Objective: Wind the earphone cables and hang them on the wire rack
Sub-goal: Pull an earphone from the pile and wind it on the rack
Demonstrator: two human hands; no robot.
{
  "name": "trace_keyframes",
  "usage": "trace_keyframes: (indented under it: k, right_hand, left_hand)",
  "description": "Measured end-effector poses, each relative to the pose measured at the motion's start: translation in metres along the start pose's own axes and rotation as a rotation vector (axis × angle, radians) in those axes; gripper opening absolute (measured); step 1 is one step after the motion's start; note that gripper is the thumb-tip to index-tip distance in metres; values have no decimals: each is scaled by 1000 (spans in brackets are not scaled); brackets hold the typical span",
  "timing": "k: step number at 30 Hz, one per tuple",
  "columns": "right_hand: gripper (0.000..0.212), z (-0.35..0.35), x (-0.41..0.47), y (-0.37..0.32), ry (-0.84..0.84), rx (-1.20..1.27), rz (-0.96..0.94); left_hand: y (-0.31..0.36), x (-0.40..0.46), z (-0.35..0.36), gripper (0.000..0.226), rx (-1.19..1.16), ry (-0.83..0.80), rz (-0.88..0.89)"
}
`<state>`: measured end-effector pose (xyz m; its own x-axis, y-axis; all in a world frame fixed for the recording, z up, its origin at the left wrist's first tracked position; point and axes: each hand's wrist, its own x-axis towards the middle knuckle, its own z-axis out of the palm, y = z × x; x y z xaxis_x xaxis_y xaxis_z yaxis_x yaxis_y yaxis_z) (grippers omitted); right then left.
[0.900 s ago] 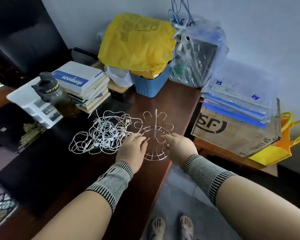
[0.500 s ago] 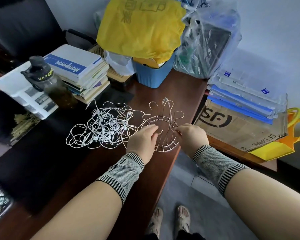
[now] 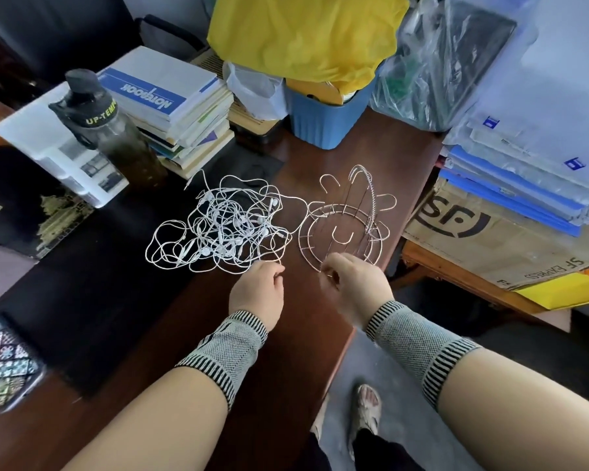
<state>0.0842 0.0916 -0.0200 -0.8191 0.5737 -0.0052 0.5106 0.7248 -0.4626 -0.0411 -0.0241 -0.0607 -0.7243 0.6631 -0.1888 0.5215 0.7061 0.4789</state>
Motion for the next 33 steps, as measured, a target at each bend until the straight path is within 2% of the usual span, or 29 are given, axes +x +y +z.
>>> trace_keyframes:
  k: [5,12,18,28,33]
  right_hand:
    - [24,19,12,-7,-174,-15,20]
    - [32,45,32,-23,-290,-7,43]
    - [33,71,57,-45,-384,-18,117]
    - [25,100,88,-68,-323,-97,299]
    - [21,104,92,-65,-341,-42,372]
  left_hand:
    - [-23,10,-4,25,55,-19,-103]
    - [-37,25,-5,26,23,22,-142]
    - [-49,29,-3,36,26,-23,-152]
    - [-67,21,-8,41,-59,-21,-131]
    - [-70,22,-13,38,-71,-19,-126]
